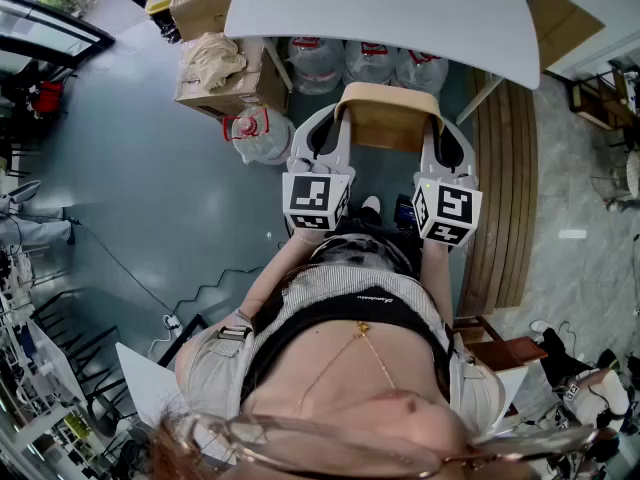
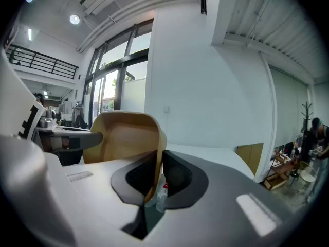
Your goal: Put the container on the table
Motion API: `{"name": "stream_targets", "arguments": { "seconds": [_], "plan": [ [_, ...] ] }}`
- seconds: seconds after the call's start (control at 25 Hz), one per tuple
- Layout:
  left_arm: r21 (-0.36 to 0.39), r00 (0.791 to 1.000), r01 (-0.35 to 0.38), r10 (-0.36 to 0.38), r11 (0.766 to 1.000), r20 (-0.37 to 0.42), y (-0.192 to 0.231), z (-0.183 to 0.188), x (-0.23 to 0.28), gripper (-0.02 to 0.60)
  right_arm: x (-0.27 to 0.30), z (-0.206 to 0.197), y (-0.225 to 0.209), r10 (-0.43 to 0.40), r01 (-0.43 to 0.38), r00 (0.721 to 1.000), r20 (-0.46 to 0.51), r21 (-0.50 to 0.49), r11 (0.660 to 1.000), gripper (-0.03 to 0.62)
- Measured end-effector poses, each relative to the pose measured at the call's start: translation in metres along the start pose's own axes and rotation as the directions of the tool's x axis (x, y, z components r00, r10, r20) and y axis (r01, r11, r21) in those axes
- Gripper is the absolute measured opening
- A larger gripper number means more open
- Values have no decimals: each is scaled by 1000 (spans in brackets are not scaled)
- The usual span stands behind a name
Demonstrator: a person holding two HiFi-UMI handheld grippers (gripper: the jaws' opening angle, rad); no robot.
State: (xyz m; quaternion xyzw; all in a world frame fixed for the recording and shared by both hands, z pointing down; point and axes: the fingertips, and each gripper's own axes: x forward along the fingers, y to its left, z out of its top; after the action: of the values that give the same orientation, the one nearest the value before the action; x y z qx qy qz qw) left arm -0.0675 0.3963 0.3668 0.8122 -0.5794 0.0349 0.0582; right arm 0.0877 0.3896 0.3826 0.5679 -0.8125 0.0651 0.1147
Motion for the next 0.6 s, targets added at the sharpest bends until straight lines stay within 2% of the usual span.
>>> {"name": "stream_targets", "arguments": {
  "seconds": [0.36, 0.6],
  "plan": [
    [-2, 1000, -13, 13, 1000, -7, -10, -2, 0, 11, -3, -2, -9, 12, -12, 1000, -5, 6, 1000, 48],
    [-10, 999, -44, 44, 999, -6, -12, -4, -1, 11, -1, -4, -11, 48, -48, 999, -2, 12, 999, 48]
  ]
}}
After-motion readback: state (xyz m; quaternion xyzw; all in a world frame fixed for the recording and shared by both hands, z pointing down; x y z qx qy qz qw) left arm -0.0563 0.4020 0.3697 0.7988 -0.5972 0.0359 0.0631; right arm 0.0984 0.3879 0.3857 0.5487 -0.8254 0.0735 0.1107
